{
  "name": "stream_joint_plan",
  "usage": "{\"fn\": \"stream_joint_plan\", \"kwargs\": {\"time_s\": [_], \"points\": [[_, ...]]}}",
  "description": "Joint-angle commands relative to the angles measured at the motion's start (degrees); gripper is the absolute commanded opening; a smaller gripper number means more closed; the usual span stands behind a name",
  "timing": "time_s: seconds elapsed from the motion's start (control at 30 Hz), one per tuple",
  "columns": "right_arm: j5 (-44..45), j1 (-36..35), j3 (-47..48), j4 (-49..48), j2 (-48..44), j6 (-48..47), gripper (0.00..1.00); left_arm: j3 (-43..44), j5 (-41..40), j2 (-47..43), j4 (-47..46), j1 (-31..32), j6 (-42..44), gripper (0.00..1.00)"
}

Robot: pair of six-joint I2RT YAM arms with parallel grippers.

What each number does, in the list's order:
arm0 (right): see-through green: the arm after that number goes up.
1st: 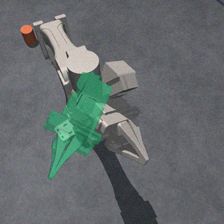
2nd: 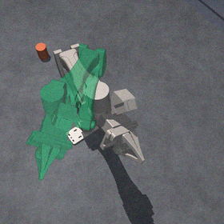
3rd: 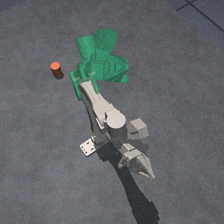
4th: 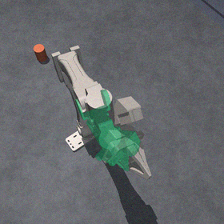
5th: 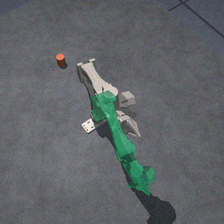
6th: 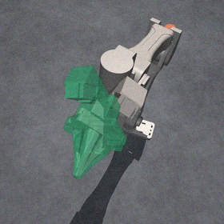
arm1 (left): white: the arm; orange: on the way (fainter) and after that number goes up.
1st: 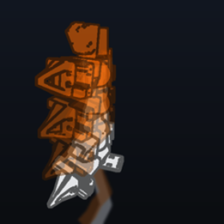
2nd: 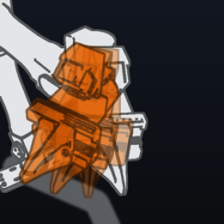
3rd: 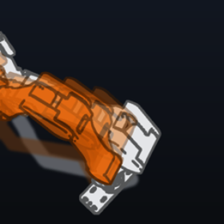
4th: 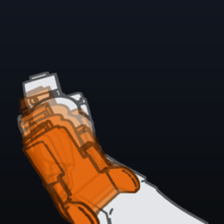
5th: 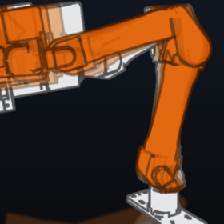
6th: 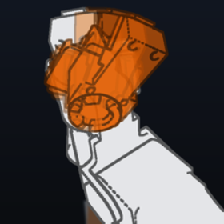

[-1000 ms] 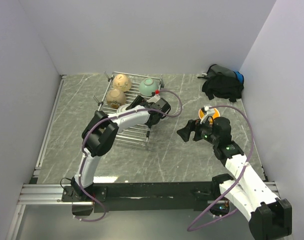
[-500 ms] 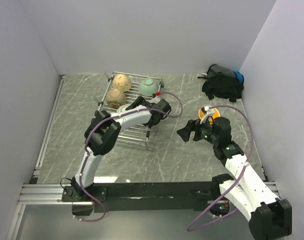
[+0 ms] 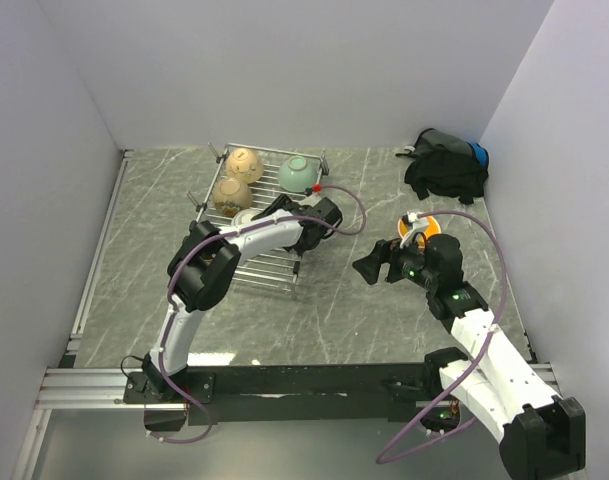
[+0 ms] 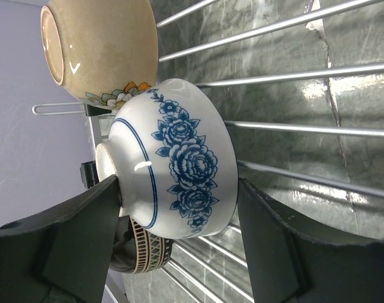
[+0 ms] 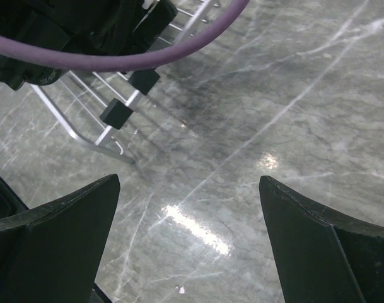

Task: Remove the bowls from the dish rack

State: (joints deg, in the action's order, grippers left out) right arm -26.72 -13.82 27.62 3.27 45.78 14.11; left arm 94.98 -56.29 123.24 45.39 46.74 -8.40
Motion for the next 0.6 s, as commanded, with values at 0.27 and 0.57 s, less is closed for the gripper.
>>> {"fn": "stream_joint_plan", "kwargs": {"time_s": [0.27,0.57], "points": [[2.73,-12.71,4.64,-9.58,2.73,-0.31,1.00,-1.19,6.80,-17.84,-8.37,-0.86,0.32,0.46],[0.08,-22.20,4.55,-29.80,8.97,-1.71,1.00,-7.08,24.88,-31.30,-15.41,-5.16,-6.27,0.46]]}}
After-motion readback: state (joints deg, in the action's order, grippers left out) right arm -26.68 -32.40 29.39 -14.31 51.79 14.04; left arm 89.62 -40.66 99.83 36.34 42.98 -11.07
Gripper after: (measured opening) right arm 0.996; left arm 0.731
